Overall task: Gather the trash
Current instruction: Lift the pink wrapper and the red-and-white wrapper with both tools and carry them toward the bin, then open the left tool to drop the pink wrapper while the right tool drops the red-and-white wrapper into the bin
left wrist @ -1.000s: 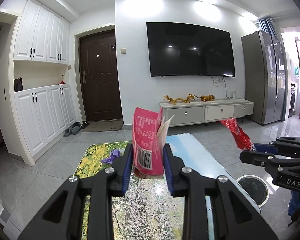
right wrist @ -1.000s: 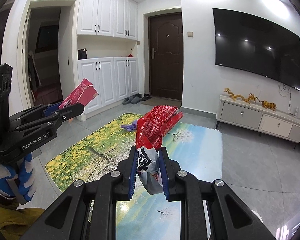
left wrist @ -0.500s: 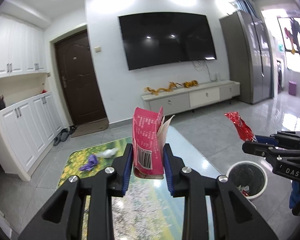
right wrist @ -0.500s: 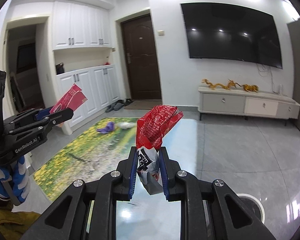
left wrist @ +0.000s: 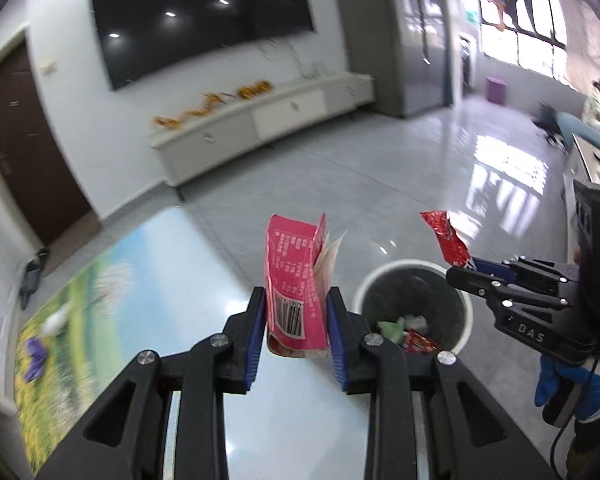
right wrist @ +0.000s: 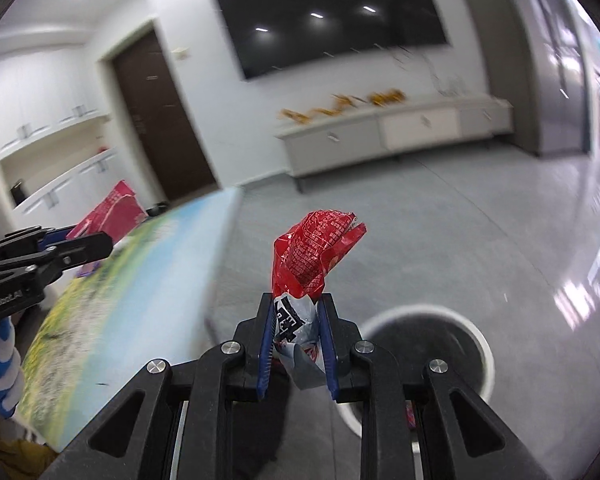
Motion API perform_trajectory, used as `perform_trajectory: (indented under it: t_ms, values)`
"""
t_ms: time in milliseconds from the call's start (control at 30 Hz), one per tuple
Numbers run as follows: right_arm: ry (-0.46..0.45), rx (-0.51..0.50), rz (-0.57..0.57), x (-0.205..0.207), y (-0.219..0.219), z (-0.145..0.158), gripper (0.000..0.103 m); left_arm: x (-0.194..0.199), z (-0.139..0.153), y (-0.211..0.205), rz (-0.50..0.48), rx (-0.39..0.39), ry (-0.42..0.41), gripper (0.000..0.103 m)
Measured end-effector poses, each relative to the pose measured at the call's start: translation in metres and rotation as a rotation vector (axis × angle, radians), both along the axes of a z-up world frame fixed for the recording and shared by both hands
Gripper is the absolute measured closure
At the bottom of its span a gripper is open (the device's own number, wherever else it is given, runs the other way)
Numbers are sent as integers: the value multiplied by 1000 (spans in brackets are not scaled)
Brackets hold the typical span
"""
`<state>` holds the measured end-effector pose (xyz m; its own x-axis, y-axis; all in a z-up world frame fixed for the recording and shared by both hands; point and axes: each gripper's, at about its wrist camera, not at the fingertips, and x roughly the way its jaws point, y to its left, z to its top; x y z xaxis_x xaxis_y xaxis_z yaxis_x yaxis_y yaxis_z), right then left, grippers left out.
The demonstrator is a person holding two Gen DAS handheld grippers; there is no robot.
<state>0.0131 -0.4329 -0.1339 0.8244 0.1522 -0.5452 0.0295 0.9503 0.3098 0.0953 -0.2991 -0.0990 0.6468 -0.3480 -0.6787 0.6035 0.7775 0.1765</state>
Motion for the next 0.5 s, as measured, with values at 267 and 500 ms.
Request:
perform_trajectory:
  t_ms: [267, 500]
  values:
    - [154, 63, -113, 18, -56, -60, 83, 40, -52, -79, -124, 24, 182, 72]
    - [250, 80, -172, 35, -81, -94, 74, 64, -73, -116, -208, -37, 315, 54]
